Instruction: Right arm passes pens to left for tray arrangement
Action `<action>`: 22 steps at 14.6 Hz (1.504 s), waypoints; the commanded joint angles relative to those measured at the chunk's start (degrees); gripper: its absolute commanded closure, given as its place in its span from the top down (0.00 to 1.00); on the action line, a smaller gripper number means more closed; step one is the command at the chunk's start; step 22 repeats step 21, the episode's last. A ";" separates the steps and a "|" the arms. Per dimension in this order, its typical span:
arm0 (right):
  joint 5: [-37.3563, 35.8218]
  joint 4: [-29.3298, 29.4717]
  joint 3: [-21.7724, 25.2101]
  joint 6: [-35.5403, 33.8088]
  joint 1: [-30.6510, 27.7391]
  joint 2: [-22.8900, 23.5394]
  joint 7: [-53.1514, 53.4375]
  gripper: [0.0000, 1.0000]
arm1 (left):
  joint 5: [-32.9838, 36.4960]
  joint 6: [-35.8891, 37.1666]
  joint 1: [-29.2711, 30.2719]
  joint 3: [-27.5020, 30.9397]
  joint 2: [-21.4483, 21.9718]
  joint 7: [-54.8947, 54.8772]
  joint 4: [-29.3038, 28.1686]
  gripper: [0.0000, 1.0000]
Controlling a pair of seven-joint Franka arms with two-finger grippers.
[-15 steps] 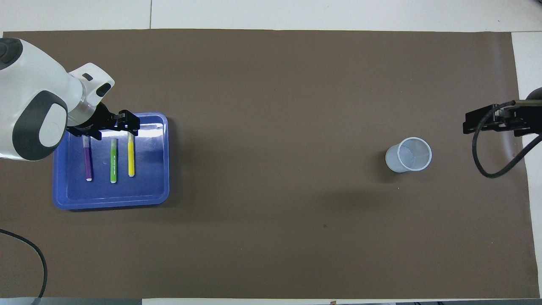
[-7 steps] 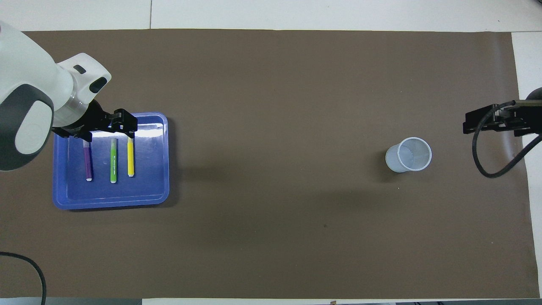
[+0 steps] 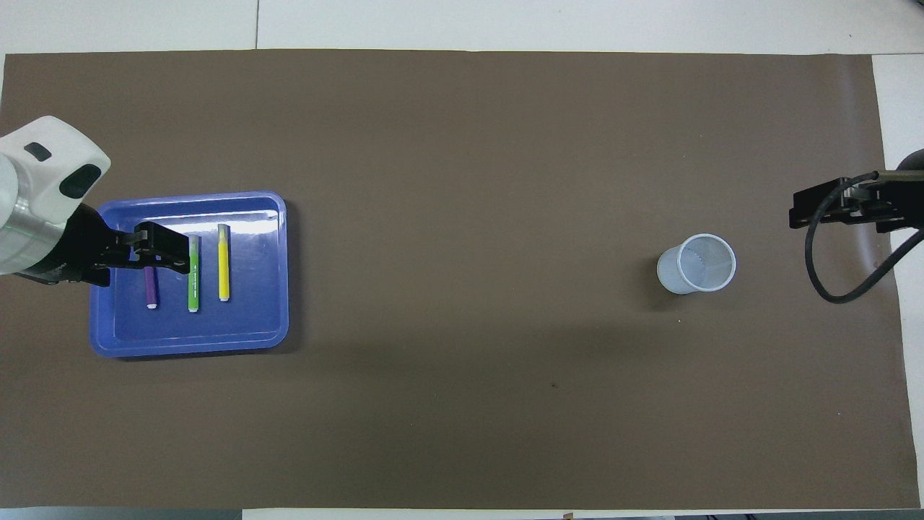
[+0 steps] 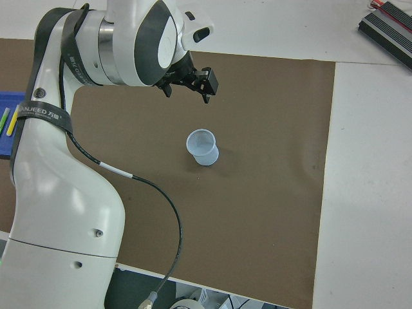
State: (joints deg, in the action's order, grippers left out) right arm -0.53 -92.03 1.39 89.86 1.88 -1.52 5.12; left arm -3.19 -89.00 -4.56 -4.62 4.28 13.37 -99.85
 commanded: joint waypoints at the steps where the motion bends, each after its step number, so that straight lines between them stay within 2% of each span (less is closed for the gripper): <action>1: 0.27 0.01 -0.24 -0.83 -0.29 -0.07 0.60 1.00 | 0.72 3.02 -1.42 0.32 -0.94 -2.02 5.26 1.00; 3: 0.27 0.01 -0.24 -0.83 -0.29 -0.07 0.60 1.00 | 2.75 5.84 2.07 -3.89 -0.85 -2.21 7.65 1.00; 4: 0.27 0.01 -0.24 -0.83 -0.29 -0.07 0.60 1.00 | 2.84 5.77 2.18 -4.17 -0.85 -2.21 7.83 1.00; 7: 0.27 0.01 -0.24 -0.83 -0.29 -0.07 0.60 1.00 | 4.86 5.94 -4.75 0.39 -0.68 -2.03 7.83 1.00; 14: 0.27 0.01 -0.24 -0.83 -0.29 -0.07 0.60 1.00 | 1.88 4.98 -3.71 1.28 -0.68 -2.12 7.66 1.00; 22: 0.27 0.01 -0.24 -0.83 -0.29 -0.07 0.60 1.00 | 1.88 4.97 -3.79 1.19 -0.24 -3.26 7.39 1.00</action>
